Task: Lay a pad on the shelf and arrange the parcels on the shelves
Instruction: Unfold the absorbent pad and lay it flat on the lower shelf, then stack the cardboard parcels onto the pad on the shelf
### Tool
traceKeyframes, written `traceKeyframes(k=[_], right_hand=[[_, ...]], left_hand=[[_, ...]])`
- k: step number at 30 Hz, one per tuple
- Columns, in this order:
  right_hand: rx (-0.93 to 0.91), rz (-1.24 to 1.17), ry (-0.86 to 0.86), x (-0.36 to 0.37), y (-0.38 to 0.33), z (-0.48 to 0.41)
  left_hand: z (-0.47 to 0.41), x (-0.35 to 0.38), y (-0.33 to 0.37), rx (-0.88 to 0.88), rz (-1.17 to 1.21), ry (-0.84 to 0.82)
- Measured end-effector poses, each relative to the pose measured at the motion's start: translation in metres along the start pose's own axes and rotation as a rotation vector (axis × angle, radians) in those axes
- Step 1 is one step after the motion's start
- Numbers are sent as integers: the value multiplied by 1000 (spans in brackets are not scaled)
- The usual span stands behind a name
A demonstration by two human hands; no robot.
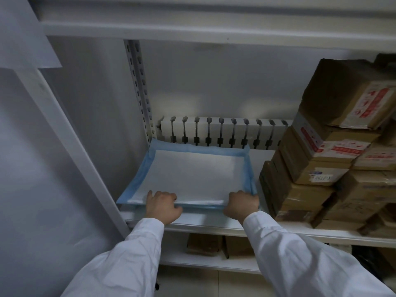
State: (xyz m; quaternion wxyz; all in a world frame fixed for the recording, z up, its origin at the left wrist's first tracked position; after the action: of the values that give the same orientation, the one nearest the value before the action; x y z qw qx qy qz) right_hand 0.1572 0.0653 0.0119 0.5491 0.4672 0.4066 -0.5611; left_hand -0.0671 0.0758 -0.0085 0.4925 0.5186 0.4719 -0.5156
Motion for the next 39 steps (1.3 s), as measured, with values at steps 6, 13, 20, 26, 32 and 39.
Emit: traceKeyframes(k=[6, 13, 20, 26, 32, 39], right_hand=[[-95, -190, 123, -16, -10, 5], [-96, -360, 442, -75, -9, 24], [-160, -508, 678, -140, 15, 53], [-226, -620, 892, -187, 45, 90], [-200, -711, 1290, -223, 96, 130], [22, -833, 1331, -229, 152, 136]], left_hand=[[-3, -19, 29, 33, 300, 120], [-9, -78, 59, 3, 592, 214], [-11, -142, 102, 39, 771, 359], [-9, -176, 148, 46, 1071, 414], [-7, -207, 208, 84, 1388, 393], [2, -244, 265, 45, 1550, 292]])
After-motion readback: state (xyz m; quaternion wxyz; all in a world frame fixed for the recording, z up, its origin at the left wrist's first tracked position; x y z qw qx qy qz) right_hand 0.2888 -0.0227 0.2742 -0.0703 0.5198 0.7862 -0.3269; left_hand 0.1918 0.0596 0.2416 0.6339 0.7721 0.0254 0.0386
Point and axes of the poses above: each hand's wrist, its own z-axis away from the middle knuckle, its own x-axis out of the palm, y = z × x, the point moved 5 cm from there along -z, towards the middle knuckle, and after that the axes turned 3 degrees about y, right-handed, at the moved point
